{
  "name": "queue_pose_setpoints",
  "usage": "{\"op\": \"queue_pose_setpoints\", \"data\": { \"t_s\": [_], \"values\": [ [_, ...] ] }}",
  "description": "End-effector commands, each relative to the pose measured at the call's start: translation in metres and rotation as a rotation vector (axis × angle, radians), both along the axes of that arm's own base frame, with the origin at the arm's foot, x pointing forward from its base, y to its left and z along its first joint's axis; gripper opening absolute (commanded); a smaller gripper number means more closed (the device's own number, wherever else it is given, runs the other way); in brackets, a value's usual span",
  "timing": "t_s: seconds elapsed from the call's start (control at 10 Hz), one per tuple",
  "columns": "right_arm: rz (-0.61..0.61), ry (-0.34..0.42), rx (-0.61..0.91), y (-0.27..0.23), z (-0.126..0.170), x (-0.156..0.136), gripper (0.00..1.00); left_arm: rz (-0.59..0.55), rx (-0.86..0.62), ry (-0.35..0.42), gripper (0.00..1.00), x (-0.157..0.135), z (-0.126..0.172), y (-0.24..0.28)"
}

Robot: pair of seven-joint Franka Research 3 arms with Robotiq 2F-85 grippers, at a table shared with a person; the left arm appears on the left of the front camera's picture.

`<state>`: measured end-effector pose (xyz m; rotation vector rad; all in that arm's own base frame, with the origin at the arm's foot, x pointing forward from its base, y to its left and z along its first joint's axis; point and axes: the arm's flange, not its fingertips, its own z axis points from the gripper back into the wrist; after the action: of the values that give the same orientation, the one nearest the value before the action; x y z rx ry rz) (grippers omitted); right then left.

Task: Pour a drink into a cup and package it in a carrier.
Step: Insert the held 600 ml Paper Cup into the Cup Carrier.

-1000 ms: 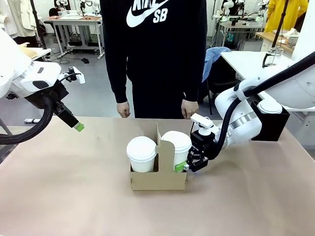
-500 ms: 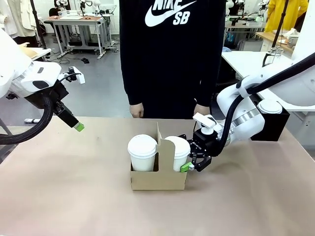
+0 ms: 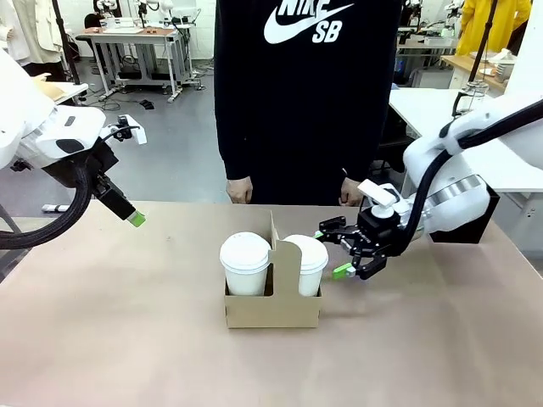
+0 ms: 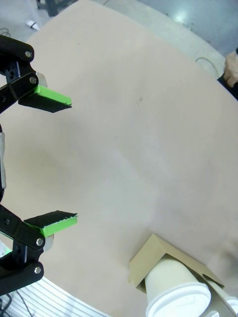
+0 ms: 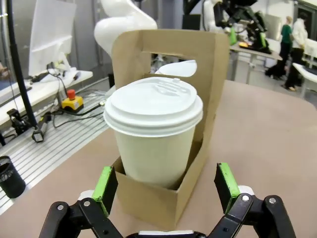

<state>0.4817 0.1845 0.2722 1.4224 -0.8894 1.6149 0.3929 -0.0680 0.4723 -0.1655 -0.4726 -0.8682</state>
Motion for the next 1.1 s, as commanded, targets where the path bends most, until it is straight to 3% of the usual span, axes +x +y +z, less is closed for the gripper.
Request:
{"op": "queue_pose_setpoints", "data": {
  "t_s": [0.0, 0.2, 0.5, 0.8, 1.0],
  "values": [
    [-0.131, 0.031, -0.1, -0.031, 0.032, -0.013, 1.0, 0.002, -0.001, -0.002, 1.0, -0.001, 0.001, -0.001],
    [-0.276, 0.166, -0.271, -0.081, 0.071, -0.03, 1.0, 0.002, -0.001, -0.002, 1.0, -0.001, 0.001, -0.001],
    [-0.495, 0.337, -0.433, -0.149, 0.092, -0.058, 1.0, 0.002, -0.001, -0.002, 1.0, -0.001, 0.001, -0.001],
    [-0.796, 0.417, -0.602, -0.208, 0.084, -0.094, 1.0, 0.002, -0.001, -0.002, 1.0, -0.001, 0.001, -0.001],
    [-0.872, 0.403, -0.624, -0.222, 0.086, -0.115, 1.0, 0.002, -0.001, -0.002, 1.0, -0.001, 0.001, -0.001]
  ]
}}
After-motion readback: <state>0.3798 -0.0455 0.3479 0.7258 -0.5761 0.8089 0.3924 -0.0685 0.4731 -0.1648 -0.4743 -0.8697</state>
